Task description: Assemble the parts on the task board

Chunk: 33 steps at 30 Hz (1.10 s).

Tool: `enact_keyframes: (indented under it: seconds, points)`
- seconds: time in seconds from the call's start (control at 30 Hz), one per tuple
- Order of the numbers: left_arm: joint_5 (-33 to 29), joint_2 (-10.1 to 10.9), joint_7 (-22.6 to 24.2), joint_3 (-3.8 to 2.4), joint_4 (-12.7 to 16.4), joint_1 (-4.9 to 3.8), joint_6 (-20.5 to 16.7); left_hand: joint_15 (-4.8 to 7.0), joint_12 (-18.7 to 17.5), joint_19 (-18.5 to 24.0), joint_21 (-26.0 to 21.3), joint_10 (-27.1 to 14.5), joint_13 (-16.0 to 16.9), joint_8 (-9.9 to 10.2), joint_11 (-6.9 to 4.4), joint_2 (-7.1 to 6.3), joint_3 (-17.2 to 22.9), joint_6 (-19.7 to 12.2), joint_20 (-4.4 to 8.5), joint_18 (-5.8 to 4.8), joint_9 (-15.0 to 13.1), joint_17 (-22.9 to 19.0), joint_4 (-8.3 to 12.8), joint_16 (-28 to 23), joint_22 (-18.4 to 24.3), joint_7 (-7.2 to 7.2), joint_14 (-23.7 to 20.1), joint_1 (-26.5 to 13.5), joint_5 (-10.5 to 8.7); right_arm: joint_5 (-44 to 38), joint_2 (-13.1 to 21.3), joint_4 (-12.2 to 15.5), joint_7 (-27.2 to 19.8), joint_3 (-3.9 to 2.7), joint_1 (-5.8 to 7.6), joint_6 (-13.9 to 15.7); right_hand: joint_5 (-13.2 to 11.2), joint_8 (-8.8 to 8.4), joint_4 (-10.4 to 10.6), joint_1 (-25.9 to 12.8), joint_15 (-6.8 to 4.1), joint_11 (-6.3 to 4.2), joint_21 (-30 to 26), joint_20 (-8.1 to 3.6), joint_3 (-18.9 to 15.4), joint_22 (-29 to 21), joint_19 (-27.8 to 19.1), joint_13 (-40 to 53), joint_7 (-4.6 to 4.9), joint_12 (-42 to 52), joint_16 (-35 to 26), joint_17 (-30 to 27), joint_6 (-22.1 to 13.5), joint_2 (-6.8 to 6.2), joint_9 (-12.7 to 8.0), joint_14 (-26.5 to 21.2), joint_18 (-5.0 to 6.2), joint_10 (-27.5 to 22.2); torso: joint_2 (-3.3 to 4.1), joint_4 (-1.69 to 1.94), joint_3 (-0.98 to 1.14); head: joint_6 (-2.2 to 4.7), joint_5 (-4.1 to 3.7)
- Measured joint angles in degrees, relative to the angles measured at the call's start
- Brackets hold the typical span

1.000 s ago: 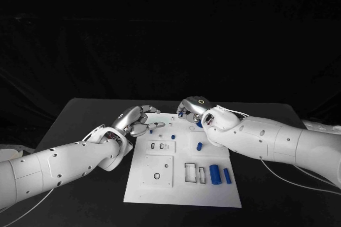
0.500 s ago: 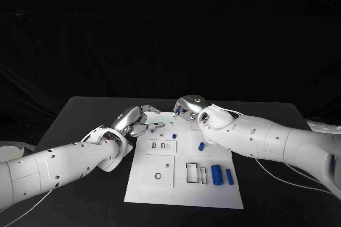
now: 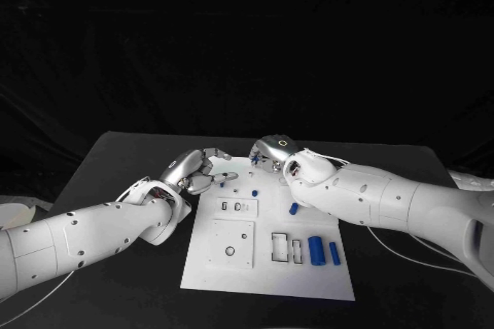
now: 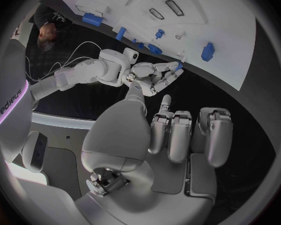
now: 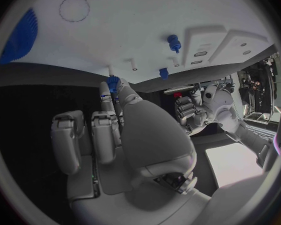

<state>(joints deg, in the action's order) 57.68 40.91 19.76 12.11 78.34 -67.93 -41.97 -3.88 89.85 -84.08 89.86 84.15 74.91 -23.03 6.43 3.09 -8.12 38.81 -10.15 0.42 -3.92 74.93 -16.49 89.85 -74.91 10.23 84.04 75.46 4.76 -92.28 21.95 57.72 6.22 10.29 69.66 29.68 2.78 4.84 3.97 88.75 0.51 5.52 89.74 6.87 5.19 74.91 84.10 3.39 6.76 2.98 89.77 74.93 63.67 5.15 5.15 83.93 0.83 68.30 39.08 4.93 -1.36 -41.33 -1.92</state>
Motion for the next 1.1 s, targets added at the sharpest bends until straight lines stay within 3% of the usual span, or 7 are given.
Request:
enact_keyframes:
  seconds: [0.3,1.1]
  points:
    - [0.1,0.2,-0.1,0.00,0.2,-0.07,-0.3,0.00,0.0,0.0,0.0,0.0,0.0,0.0,0.00,0.00,0.0,0.0,0.00,0.00,0.0,0.0,0.0,0.0,0.0,0.00,0.0,0.0,0.00,-0.4,0.0,-0.1,0.1,0.00,-0.02,-0.4,0.0,-0.19,0.0,-0.2,0.00,-0.01,0.0,0.00,0.4,0.0,0.0,-0.1,0.17,0.2,0.0,0.0,-0.2,-0.22,-0.1,0.0,0.00,0.0,0.16,0.10,-0.16,-0.08,-0.11]
    - [0.4,0.1,-0.2,0.00,0.1,-0.12,-0.3,0.00,0.0,0.0,0.0,0.0,0.0,0.0,0.00,0.00,0.0,0.0,0.00,0.00,0.0,0.0,0.0,0.0,0.0,0.00,0.0,0.0,0.00,-2.2,-0.6,-1.3,0.4,-0.01,0.00,-0.7,0.1,-0.34,0.2,-0.6,0.00,-0.25,0.0,0.00,0.7,0.0,0.0,0.0,0.15,0.1,0.0,0.0,-0.2,-0.58,-0.1,0.0,0.00,-0.3,0.17,0.13,-0.16,0.06,-0.12]
